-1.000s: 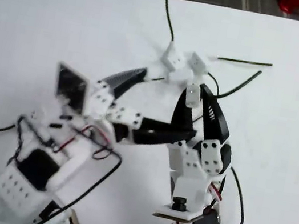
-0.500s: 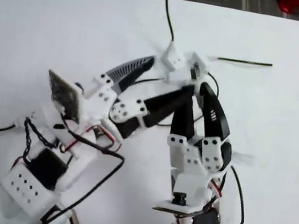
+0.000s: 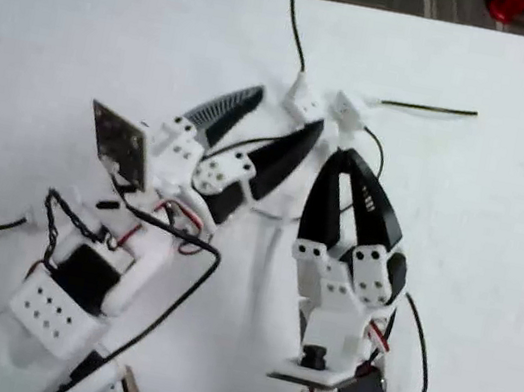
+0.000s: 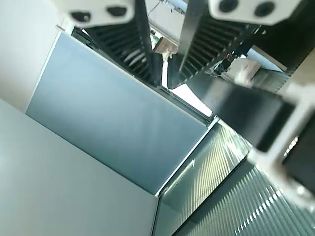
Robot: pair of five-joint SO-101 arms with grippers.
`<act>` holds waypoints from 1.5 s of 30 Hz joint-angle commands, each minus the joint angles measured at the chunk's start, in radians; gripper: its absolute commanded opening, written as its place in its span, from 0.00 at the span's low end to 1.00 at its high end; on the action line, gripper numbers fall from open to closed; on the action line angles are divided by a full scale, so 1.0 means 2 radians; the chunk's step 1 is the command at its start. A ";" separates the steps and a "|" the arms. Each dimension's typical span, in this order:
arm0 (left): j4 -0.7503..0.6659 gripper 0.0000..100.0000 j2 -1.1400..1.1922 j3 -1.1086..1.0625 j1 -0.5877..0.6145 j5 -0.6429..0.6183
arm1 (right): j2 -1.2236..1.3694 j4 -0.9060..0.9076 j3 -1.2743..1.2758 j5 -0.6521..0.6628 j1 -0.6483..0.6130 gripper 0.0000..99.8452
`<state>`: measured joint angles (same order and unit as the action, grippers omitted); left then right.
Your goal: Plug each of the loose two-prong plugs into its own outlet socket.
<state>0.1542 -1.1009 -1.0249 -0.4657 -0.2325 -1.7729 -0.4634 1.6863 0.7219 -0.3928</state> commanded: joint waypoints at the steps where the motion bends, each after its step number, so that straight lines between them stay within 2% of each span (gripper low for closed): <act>1: 0.035 0.27 -0.063 0.018 0.010 -0.004 | -0.007 0.025 0.002 0.002 0.013 0.02; 5: 0.115 0.26 -0.121 0.015 0.084 -0.007 | -0.007 0.072 0.002 -0.001 0.059 0.02; 10: 0.107 0.26 -0.079 -0.012 0.199 -0.008 | -0.007 0.205 -0.002 -0.001 0.101 0.02; 14: 0.110 0.26 -0.013 -0.011 0.251 -0.008 | -0.007 0.286 -0.002 -0.008 0.092 0.02; 19: 0.153 0.26 0.046 -0.011 0.324 -0.031 | -0.003 0.356 -0.016 -0.083 0.063 0.09; 23: 0.199 0.26 0.078 -0.015 0.373 -0.056 | -0.003 0.428 -0.060 -0.131 0.014 0.10; 28: 0.226 0.26 0.130 -0.015 0.387 -0.054 | 0.001 0.500 -0.104 -0.175 -0.059 0.11; 33: 0.214 0.27 0.191 -0.015 0.385 -0.054 | 0.089 0.497 -0.133 -0.177 -0.105 0.11; 38: 0.134 0.27 0.237 -0.040 0.385 -0.054 | 0.285 0.492 -0.237 -0.209 -0.106 0.11; 42: 0.046 0.27 0.245 -0.076 0.385 -0.056 | 0.451 0.527 -0.361 -0.216 -0.111 0.11; 45: 0.012 0.27 0.245 -0.091 0.385 -0.057 | 0.558 0.562 -0.432 -0.216 -0.133 0.11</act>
<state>0.2524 -0.6145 -1.2029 0.3015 -0.3399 -0.9413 0.5892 1.0434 0.2984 -0.6122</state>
